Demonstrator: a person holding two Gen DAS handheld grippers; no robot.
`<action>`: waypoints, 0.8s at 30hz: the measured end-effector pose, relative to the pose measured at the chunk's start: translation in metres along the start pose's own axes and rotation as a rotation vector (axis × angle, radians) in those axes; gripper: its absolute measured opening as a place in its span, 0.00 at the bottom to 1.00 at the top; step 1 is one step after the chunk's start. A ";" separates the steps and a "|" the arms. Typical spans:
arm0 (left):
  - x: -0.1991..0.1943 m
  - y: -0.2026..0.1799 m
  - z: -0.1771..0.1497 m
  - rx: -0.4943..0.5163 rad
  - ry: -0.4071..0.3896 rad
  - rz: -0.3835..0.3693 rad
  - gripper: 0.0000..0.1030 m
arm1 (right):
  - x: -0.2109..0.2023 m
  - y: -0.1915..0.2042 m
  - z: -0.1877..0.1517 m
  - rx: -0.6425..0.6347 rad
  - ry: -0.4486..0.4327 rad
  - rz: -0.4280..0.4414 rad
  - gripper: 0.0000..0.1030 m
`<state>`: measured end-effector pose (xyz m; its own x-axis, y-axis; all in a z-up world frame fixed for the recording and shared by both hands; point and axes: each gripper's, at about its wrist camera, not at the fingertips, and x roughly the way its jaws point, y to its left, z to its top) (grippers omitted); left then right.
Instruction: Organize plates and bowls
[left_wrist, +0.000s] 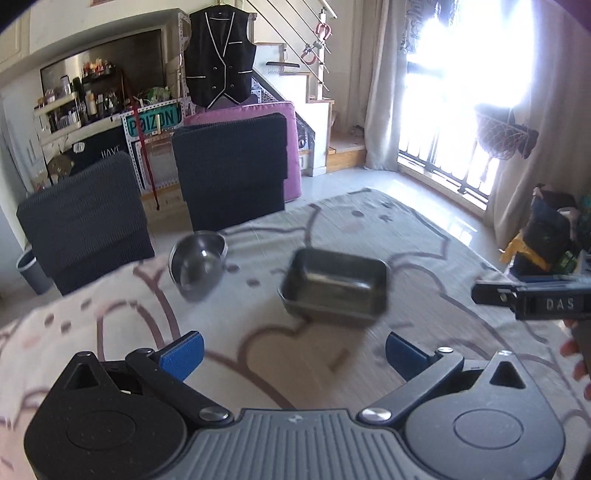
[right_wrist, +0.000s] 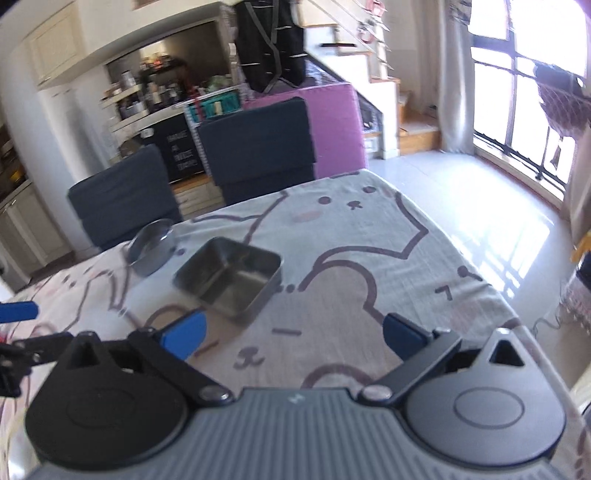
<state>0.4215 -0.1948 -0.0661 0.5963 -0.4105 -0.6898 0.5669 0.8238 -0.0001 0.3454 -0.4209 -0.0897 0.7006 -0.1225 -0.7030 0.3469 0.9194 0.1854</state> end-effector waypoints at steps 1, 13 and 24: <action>0.008 0.003 0.005 0.005 -0.001 0.006 1.00 | 0.010 -0.002 0.003 0.027 0.008 -0.004 1.00; 0.127 0.029 0.048 0.051 -0.004 0.030 1.00 | 0.097 -0.008 0.022 0.182 0.084 -0.035 1.00; 0.183 0.027 0.039 0.119 0.077 0.065 1.00 | 0.144 0.018 0.021 0.125 0.166 -0.025 1.00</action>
<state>0.5689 -0.2629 -0.1640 0.5911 -0.3230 -0.7391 0.5950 0.7933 0.1292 0.4659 -0.4299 -0.1733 0.5819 -0.0724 -0.8100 0.4453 0.8618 0.2429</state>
